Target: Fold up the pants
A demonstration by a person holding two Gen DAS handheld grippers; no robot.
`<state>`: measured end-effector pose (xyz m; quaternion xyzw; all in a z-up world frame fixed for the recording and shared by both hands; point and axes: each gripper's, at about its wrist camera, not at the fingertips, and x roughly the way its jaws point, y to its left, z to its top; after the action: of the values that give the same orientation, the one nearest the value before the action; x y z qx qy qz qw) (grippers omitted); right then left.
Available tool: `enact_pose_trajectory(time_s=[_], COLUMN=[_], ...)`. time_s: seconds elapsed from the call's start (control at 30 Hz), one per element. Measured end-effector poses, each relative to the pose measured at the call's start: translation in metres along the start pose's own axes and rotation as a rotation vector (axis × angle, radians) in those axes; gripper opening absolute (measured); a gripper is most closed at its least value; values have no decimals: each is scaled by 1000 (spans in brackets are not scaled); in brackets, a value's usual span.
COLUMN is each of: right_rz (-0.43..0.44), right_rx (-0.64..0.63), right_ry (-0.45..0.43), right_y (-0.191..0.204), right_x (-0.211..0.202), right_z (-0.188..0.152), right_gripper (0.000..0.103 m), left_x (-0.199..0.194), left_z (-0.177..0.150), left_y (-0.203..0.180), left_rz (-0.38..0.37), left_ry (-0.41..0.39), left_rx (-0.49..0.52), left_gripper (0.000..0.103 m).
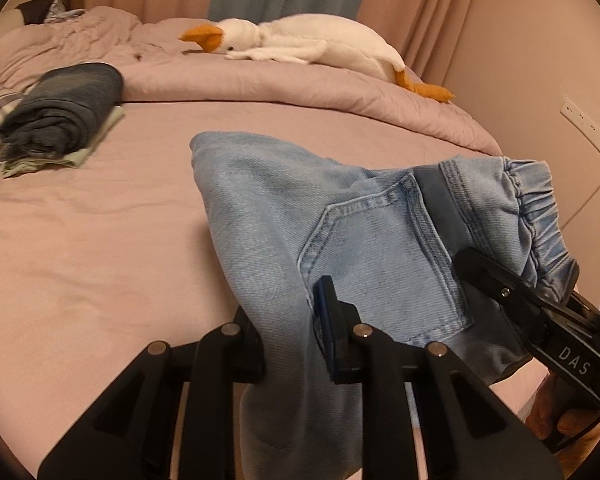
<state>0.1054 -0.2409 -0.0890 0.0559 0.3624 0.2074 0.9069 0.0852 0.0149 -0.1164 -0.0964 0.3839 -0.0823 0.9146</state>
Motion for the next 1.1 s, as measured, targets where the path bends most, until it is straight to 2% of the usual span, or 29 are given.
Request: enact_pose_trajectory(time_s=[0.27,0.43,0.83,1.1], right_rz=[62,89,98,99], right_rx=[-77,-132,-203,-196], right_ry=[-18,-22,-27,-22], right_y=[37,59,83,85], right_x=[0,5,18,30], right_z=[5,7,11,14], right_gripper=[45,45,45,45], left_x=[-36,-45,-40,-26], left_z=[-7,-11,-3,6], left_y=[29,43,64,70], left_rz=[63,94,113,121], left_ry=[-57,-77,-85,-78], left_rx=[-53,-87,-129,-121], left_gripper=[20,20,20,20])
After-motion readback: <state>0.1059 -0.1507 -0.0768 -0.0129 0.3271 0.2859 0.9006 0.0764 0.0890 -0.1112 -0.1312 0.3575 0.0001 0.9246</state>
